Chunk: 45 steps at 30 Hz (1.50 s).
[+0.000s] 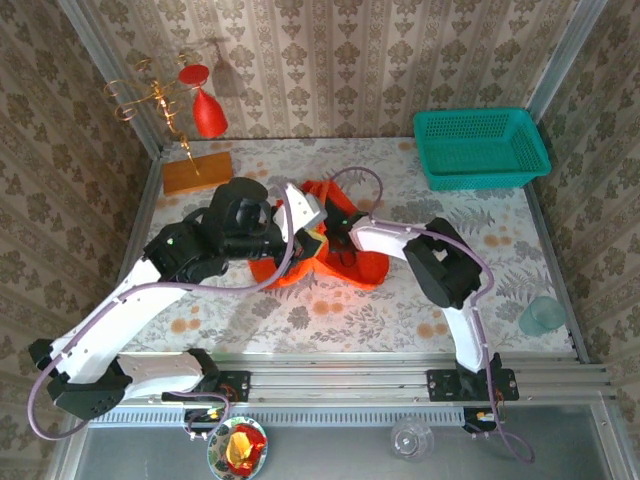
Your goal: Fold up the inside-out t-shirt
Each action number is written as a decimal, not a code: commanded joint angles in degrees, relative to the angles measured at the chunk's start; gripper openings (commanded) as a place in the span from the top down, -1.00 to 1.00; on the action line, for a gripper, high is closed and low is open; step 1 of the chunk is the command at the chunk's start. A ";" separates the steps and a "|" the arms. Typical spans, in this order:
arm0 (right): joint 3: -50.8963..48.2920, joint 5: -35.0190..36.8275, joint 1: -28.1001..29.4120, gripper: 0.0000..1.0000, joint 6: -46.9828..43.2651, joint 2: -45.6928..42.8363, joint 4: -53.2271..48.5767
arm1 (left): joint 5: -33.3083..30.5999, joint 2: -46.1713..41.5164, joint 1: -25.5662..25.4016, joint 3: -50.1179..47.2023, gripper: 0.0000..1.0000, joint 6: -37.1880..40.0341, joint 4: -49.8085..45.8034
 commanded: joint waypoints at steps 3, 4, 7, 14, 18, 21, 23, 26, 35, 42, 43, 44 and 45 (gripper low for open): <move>-12.39 -2.08 2.35 0.50 0.80 -13.85 -3.89 | -2.23 2.67 10.67 -1.74 1.00 1.05 2.56; -13.56 -2.12 2.93 0.58 0.52 -16.17 -3.85 | -1.56 3.44 12.58 -2.30 1.00 0.91 3.64; -16.26 -2.68 5.20 0.82 -0.75 -24.77 -4.78 | 1.76 7.01 18.84 -4.20 1.00 -0.35 6.88; -16.28 -10.33 6.49 1.00 -2.46 -44.19 -5.25 | 7.92 16.51 24.83 -10.53 1.00 -4.00 16.27; -12.60 -10.36 6.48 1.00 -2.86 -51.46 -5.91 | 8.49 19.56 27.26 -17.22 1.00 -7.12 23.74; -10.45 -9.00 6.06 1.00 -2.26 -55.97 -6.25 | 10.01 20.89 30.05 -22.61 1.00 -10.35 28.58; -10.14 -11.08 5.57 1.00 -1.97 -58.91 -4.64 | 11.81 21.68 32.75 -26.11 1.00 -12.63 31.45; -10.60 -12.12 4.99 1.00 -1.77 -63.21 -2.21 | 14.24 22.06 36.94 -30.30 1.00 -15.42 34.48; -17.24 9.78 3.72 1.00 1.17 -75.95 -6.15 | 20.96 11.83 54.10 -44.87 1.00 -25.55 45.02; -28.50 26.97 0.08 1.00 11.14 -82.09 -22.46 | 23.62 2.44 65.71 -51.75 1.00 -34.09 51.13; -30.50 25.88 -0.69 1.00 12.59 -82.48 -23.43 | 24.36 2.05 65.66 -51.68 1.00 -34.20 51.04; -32.72 23.07 -1.55 1.00 13.89 -82.63 -23.52 | 25.55 1.84 65.18 -51.41 1.00 -34.39 50.84; -34.78 19.31 -2.22 1.00 14.59 -82.49 -22.31 | 26.74 1.68 64.12 -50.91 1.00 -34.41 50.53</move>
